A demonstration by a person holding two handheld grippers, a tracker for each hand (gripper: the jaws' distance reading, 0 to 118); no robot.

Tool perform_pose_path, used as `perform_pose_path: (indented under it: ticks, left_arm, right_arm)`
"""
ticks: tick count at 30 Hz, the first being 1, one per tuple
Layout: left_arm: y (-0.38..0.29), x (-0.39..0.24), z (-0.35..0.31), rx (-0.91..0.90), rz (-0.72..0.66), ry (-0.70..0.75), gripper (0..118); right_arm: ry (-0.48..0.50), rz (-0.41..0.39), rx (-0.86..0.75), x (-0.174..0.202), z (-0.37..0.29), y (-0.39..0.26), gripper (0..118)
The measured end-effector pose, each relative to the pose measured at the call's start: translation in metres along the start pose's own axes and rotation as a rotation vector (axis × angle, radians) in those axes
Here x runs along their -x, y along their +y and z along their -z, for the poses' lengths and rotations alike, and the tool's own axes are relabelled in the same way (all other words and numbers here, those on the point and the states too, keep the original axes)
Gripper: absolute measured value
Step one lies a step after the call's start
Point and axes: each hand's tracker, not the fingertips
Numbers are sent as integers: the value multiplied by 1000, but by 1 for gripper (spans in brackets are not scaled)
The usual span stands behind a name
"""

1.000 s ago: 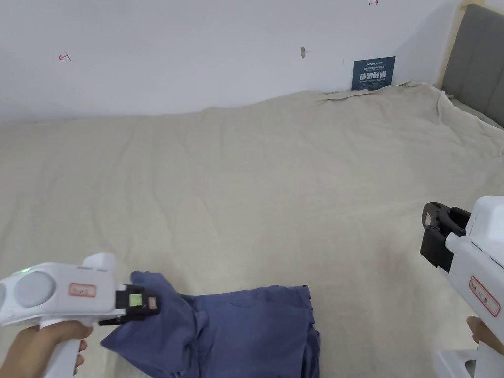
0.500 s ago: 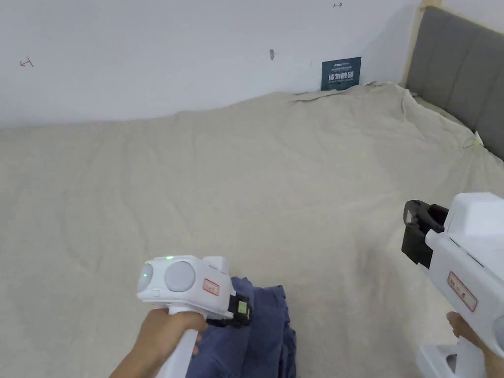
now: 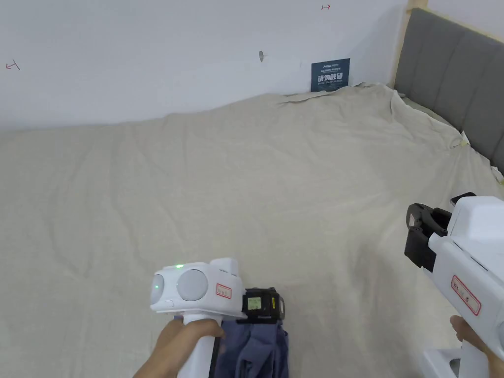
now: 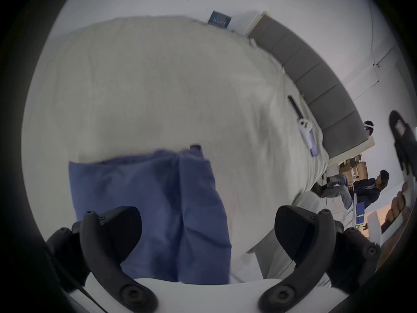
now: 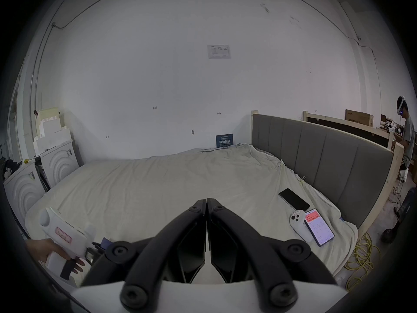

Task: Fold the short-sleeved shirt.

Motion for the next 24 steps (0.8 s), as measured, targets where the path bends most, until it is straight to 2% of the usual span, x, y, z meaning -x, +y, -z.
perform_pose_path:
  ticks: [5,9,10,11,13,15,16,17,18,24]
  left_arm:
    - [1,16,-48,-174,14,-11,118]
    - [-11,38,-68,-261,34,68,118]
    - [-17,44,-72,-311,29,98,114]
    - [-23,50,-75,-360,15,126,106]
    - [-34,60,-76,-412,15,151,70]
    - [-46,68,-71,-442,5,201,25]
    - [-52,71,-67,-457,-4,206,11]
    - [-57,73,-63,-455,4,204,3]
    - [-62,73,-59,-450,-4,208,0]
    - [-85,55,-8,-400,17,211,0]
  right_arm:
    - [9,-4,-4,8,-1,3,0]
    - [22,-7,-6,13,-1,4,0]
    - [24,-10,-5,13,0,4,0]
    - [27,-12,-6,15,0,4,0]
    - [32,-12,-4,17,1,4,0]
    - [37,-10,-1,18,1,3,0]
    - [38,-12,1,19,1,3,0]
    - [38,-14,1,20,1,3,0]
    - [40,-15,3,19,1,2,0]
    - [38,-9,17,16,2,-3,0]
